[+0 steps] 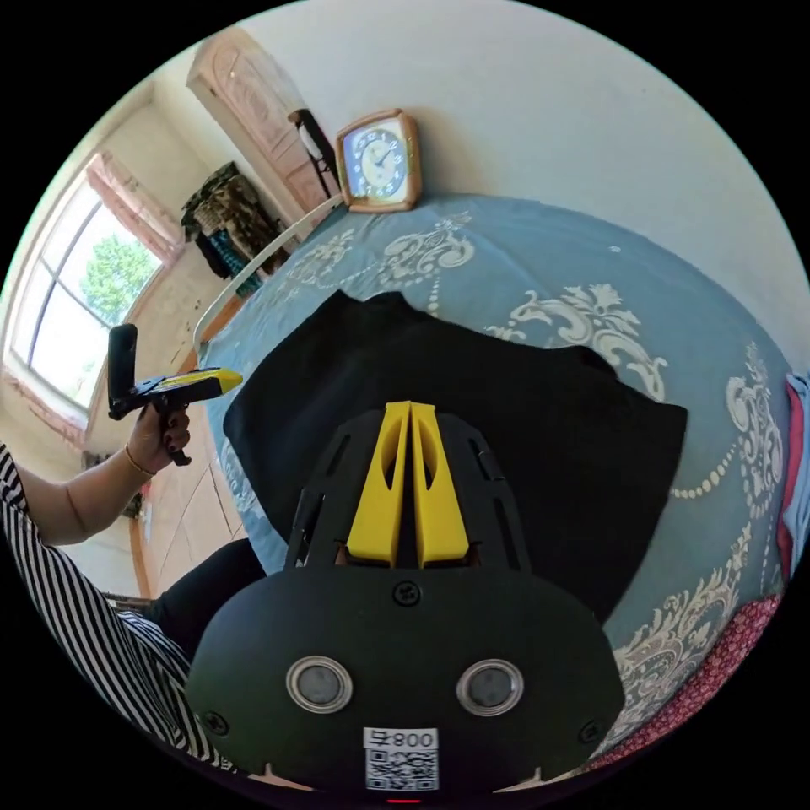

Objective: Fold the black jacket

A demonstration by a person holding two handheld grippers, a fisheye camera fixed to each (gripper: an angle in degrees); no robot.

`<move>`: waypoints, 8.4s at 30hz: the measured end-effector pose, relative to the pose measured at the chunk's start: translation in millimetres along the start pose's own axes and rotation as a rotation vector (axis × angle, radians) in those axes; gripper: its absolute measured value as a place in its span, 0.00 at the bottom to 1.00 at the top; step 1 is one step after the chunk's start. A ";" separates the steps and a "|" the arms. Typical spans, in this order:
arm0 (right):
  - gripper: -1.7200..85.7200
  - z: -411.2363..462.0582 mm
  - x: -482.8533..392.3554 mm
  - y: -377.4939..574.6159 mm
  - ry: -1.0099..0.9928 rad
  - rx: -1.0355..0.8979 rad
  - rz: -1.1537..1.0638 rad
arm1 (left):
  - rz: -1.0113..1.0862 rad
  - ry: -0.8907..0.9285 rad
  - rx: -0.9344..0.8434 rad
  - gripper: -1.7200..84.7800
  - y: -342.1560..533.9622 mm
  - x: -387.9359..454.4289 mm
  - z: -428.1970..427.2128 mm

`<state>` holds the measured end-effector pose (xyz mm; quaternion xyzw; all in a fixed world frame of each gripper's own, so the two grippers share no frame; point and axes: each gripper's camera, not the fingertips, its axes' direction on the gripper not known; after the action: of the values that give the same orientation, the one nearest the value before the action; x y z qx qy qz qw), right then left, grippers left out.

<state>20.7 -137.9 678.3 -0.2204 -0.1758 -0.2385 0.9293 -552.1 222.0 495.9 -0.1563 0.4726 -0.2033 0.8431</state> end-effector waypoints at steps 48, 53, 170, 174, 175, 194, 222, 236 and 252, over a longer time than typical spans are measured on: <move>0.16 204.8 -278.7 -228.4 0.401 -0.372 -0.148 | -0.530 0.147 0.162 0.19 182.8 -194.8 -13.2; 0.11 201.9 -268.7 -230.4 0.383 -0.381 -0.141 | -0.508 0.122 0.158 0.17 196.4 -185.9 3.1; 0.07 -52.5 222.2 450.0 -0.345 0.319 0.603 | -0.110 0.446 -0.174 0.21 4.8 -27.5 305.4; 0.14 -48.1 234.8 470.2 -0.419 0.333 0.646 | -0.237 0.574 -0.295 0.29 13.7 -60.3 323.4; 0.14 -46.5 238.2 474.3 -0.428 0.331 0.654 | -0.262 0.620 -0.310 0.29 11.4 -66.6 330.1; 0.26 -12.6 302.0 514.0 -0.655 0.279 0.794 | -0.254 0.739 -0.372 0.25 -26.9 -92.0 346.9; 0.13 -63.0 310.0 537.6 -0.659 0.112 0.794 | -0.272 0.708 -0.422 0.18 16.3 -10.6 392.5; 0.12 -152.2 214.8 655.5 -0.789 0.108 0.743 | -0.281 0.723 -0.489 0.18 141.1 94.8 355.5; 0.11 -270.3 216.5 730.2 -0.820 0.307 0.668 | -0.111 0.681 -0.483 0.18 156.2 226.6 425.7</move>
<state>639.4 225.6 306.6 -0.2008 -0.4766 0.2030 0.8315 -48.7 276.8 473.3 -0.2985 0.7494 -0.1718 0.5655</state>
